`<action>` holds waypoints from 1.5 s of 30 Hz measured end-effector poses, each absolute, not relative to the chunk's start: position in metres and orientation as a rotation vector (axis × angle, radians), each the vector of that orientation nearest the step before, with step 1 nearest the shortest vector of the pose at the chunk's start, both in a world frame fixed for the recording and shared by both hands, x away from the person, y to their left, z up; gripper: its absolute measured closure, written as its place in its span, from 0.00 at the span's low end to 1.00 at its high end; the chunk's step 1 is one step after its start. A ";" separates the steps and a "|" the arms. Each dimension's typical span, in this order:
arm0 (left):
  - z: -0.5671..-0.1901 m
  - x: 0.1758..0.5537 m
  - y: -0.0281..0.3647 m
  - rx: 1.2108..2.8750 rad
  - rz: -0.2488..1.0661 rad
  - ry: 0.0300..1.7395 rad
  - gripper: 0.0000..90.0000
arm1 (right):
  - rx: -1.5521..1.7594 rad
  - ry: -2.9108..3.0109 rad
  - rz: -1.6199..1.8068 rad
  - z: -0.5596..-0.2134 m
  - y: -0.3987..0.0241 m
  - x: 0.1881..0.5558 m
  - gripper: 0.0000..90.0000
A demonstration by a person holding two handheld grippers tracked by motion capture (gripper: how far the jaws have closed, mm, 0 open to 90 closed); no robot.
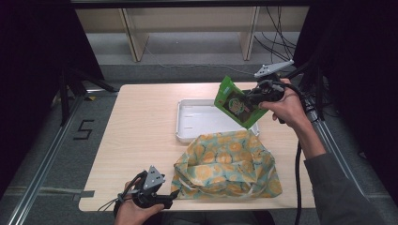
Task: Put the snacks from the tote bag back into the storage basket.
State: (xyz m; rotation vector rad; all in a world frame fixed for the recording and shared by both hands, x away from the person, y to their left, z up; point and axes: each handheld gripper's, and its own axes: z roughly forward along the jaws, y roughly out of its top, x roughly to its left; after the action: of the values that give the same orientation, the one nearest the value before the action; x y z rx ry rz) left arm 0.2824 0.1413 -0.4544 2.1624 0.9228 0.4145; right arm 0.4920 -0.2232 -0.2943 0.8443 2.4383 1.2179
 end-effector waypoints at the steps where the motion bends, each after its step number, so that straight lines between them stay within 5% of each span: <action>1: -0.455 0.282 0.141 2.155 0.410 0.930 0.30 | 0.853 2.442 1.206 -0.295 -0.225 0.494 0.85; 45: -0.455 0.282 0.139 2.148 0.396 0.909 0.29 | 1.112 2.349 0.860 -0.334 -0.237 0.557 0.85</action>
State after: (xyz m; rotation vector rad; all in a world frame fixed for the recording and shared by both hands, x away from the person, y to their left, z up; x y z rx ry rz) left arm 0.2822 0.1391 -0.4549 2.1478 0.9088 0.3964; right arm 0.5568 -0.2367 -0.3336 1.1123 2.3489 0.8600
